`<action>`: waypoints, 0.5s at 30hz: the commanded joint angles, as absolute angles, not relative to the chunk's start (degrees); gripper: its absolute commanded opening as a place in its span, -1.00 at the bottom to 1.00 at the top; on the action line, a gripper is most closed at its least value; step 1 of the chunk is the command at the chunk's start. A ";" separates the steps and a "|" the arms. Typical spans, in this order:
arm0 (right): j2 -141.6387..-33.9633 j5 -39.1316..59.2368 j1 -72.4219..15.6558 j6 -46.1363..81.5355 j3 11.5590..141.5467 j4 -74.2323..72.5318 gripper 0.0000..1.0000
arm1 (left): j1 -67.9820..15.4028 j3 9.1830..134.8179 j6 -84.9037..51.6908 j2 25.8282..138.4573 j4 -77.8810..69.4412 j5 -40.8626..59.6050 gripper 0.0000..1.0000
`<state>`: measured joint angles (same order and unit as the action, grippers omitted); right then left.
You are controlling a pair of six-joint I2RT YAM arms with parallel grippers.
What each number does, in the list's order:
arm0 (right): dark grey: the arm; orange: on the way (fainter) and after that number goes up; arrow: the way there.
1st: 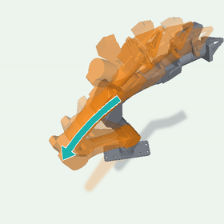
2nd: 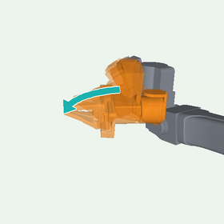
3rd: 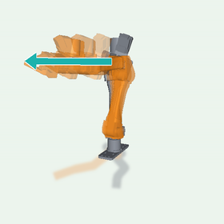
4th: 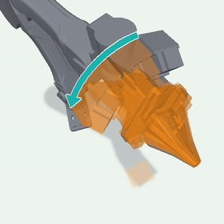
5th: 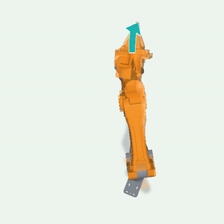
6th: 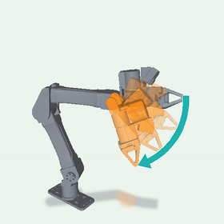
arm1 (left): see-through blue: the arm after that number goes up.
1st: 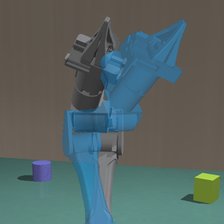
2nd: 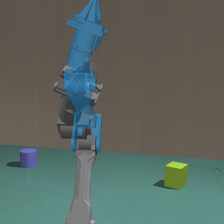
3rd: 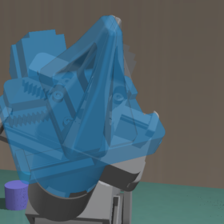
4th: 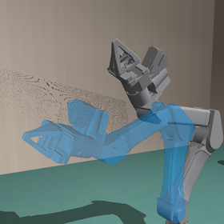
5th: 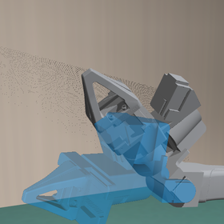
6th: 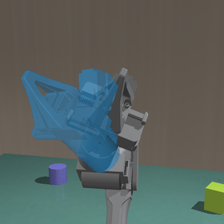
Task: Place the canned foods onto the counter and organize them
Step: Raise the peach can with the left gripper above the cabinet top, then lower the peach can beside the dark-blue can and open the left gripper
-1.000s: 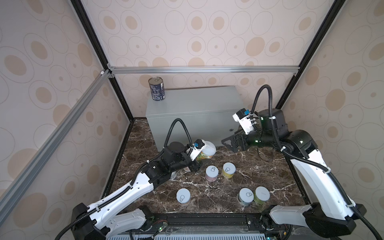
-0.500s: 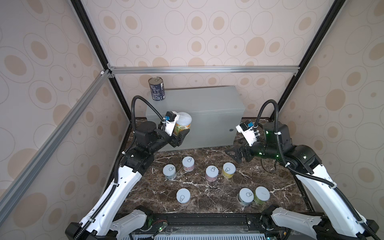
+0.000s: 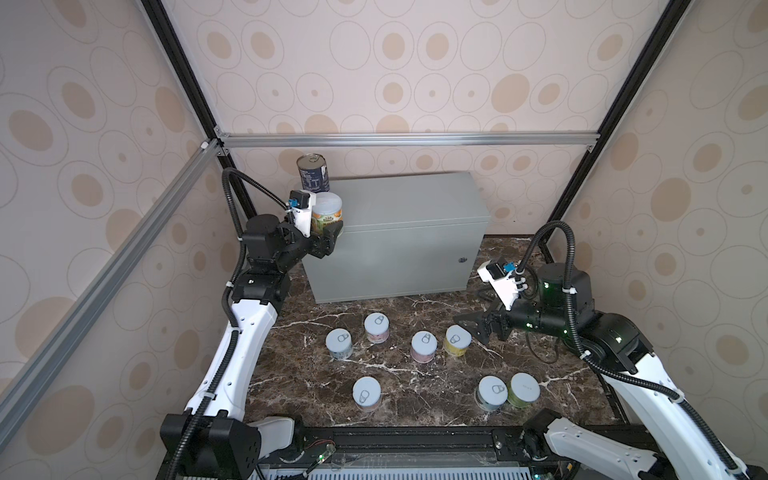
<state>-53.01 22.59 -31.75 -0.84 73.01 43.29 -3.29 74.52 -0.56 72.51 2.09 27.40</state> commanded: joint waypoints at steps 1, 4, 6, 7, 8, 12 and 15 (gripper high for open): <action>-52.03 25.37 -31.55 -2.43 72.00 41.13 0.99 | -1.12 79.58 -2.16 73.02 -8.41 30.91 -0.03; -51.86 25.83 -31.58 -2.38 71.69 41.07 0.99 | 0.38 79.46 -2.68 74.49 -9.93 30.95 -0.03; -51.68 26.10 -31.58 -2.20 71.16 40.79 0.99 | 1.23 79.36 -2.90 75.29 -11.03 31.23 -0.02; -51.65 26.18 -31.62 -2.06 70.90 40.50 0.99 | 1.62 79.51 -2.86 75.87 -11.24 31.24 -0.01; -51.59 26.42 -31.55 -1.97 70.65 40.23 0.99 | 1.90 79.69 -2.74 76.49 -11.51 31.15 0.00; -51.60 26.46 -31.55 -1.33 69.89 39.32 0.99 | 2.79 80.24 -2.29 78.51 -12.28 31.04 0.02; -51.67 26.46 -31.55 -0.77 69.46 38.55 0.99 | 3.41 80.65 -2.28 79.95 -13.27 31.52 0.04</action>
